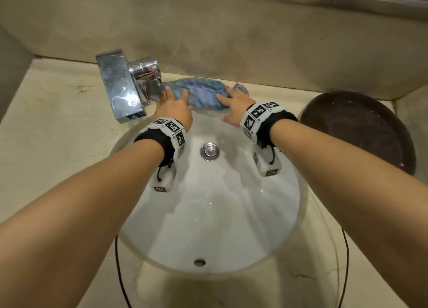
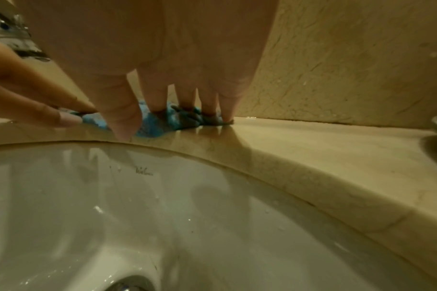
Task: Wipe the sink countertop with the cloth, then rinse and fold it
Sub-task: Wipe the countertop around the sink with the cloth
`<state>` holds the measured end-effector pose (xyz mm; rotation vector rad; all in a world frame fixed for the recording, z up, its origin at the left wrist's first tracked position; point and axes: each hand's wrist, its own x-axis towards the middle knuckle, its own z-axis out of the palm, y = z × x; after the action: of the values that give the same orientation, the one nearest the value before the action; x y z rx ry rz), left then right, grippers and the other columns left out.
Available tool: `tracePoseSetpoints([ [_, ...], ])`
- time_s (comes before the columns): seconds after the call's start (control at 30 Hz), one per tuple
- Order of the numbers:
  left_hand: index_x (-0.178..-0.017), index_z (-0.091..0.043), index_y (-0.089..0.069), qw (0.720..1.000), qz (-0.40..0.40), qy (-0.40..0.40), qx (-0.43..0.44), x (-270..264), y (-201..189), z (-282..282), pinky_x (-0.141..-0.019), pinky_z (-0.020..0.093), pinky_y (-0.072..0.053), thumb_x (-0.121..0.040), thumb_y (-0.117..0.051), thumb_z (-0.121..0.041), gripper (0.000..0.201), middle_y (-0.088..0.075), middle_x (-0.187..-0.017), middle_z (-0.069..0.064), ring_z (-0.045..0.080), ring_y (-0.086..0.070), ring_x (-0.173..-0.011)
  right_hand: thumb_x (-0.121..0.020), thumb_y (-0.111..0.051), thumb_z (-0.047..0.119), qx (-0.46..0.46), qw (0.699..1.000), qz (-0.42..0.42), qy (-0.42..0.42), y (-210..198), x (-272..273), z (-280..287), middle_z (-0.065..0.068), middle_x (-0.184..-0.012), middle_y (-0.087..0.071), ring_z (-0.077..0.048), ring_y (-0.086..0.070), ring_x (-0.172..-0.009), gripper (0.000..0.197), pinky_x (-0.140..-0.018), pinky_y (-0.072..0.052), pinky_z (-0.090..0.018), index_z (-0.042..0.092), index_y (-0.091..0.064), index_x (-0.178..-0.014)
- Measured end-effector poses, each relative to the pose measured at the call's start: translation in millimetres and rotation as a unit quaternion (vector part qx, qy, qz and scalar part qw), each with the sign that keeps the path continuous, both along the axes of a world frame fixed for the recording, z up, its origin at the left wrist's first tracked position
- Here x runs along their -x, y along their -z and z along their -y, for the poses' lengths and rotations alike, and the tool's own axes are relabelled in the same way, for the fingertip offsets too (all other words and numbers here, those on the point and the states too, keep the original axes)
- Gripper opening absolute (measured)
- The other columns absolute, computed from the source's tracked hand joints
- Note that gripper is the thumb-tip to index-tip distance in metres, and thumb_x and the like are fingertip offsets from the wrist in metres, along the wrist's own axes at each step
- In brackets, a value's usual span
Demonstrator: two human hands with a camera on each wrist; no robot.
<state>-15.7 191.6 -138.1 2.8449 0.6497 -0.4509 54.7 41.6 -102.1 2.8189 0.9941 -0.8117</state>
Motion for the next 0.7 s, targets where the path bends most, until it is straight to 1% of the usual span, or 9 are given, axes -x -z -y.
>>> tracePoseSetpoints([
  [0.07, -0.15, -0.021, -0.013, 1.0, -0.011, -0.002, 0.002, -0.9, -1.7, 0.3, -0.119, 0.047, -0.012, -0.099, -0.031, -0.033, 0.056, -0.003, -0.156, 0.027, 0.041, -0.008, -0.145, -0.092, -0.052, 0.03, 0.001, 1.0, -0.003, 0.008, 0.4, -0.7, 4.0, -0.009, -0.16, -0.005, -0.032, -0.009, -0.147, 0.067, -0.119, -0.018, -0.043, 0.022, -0.019, -0.15],
  [0.13, -0.151, -0.022, -0.011, 1.0, -0.023, 0.001, 0.006, -2.8, -4.4, 5.3, -0.119, 0.047, -0.012, -0.098, -0.032, -0.039, 0.059, 0.0, -0.157, 0.026, 0.04, -0.005, -0.146, -0.093, -0.051, 0.028, 0.006, 1.0, -0.014, 0.016, 0.8, -2.4, 11.6, -0.008, -0.159, -0.005, -0.032, -0.009, -0.147, 0.064, -0.117, -0.019, -0.046, 0.023, -0.021, -0.149],
  [0.27, -0.152, -0.023, -0.007, 0.999, -0.038, 0.029, 0.02, -11.6, -10.2, 27.7, -0.12, 0.045, -0.009, -0.098, -0.034, -0.041, 0.063, 0.004, -0.158, 0.023, 0.037, -0.002, -0.147, -0.094, -0.046, 0.028, 0.033, 0.999, -0.006, 0.037, -0.4, -12.5, 35.9, -0.008, -0.156, -0.013, -0.033, -0.014, -0.145, 0.057, -0.109, -0.022, -0.055, 0.024, -0.026, -0.147],
  [0.33, -0.152, -0.023, -0.007, 0.998, -0.036, 0.049, 0.021, -18.4, -11.9, 45.2, -0.12, 0.044, -0.009, -0.097, -0.035, -0.043, 0.064, 0.004, -0.158, 0.023, 0.037, -0.002, -0.147, -0.096, -0.044, 0.028, 0.043, 0.998, -0.012, 0.053, -4.8, -17.9, 54.4, -0.009, -0.157, -0.011, -0.034, -0.01, -0.146, 0.056, -0.11, -0.018, -0.06, 0.024, -0.023, -0.148],
  [0.43, -0.152, -0.022, -0.008, 0.996, -0.031, 0.083, 0.024, -29.7, -12.4, 75.8, -0.12, 0.044, -0.008, -0.096, -0.035, -0.046, 0.066, 0.003, -0.158, 0.023, 0.037, -0.003, -0.147, -0.097, -0.043, 0.024, 0.052, 0.995, -0.019, 0.087, -9.0, -26.9, 87.5, -0.009, -0.158, -0.011, -0.033, -0.007, -0.146, 0.056, -0.112, -0.01, -0.063, 0.023, -0.023, -0.148],
  [0.57, -0.151, -0.021, -0.01, 0.991, -0.029, 0.124, 0.03, -46.4, -12.5, 115.0, -0.12, 0.045, -0.008, -0.094, -0.038, -0.048, 0.069, 0.002, -0.157, 0.025, 0.038, -0.003, -0.147, -0.095, -0.044, 0.029, 0.059, 0.991, 0.002, 0.118, -3.3, -42.5, 126.3, -0.005, -0.159, -0.01, -0.03, -0.007, -0.147, 0.058, -0.112, -0.003, -0.066, 0.026, -0.021, -0.149],
  [0.7, -0.151, -0.019, -0.011, 0.99, -0.032, 0.134, 0.02, -58.7, -12.4, 132.5, -0.118, 0.046, -0.012, -0.093, -0.037, -0.052, 0.072, 0.0, -0.156, 0.028, 0.041, -0.007, -0.146, -0.094, -0.042, 0.036, 0.05, 0.991, 0.021, 0.123, 2.7, -48.3, 140.3, -0.004, -0.158, -0.013, -0.028, -0.007, -0.147, 0.06, -0.112, -0.006, -0.066, 0.026, -0.02, -0.149],
])
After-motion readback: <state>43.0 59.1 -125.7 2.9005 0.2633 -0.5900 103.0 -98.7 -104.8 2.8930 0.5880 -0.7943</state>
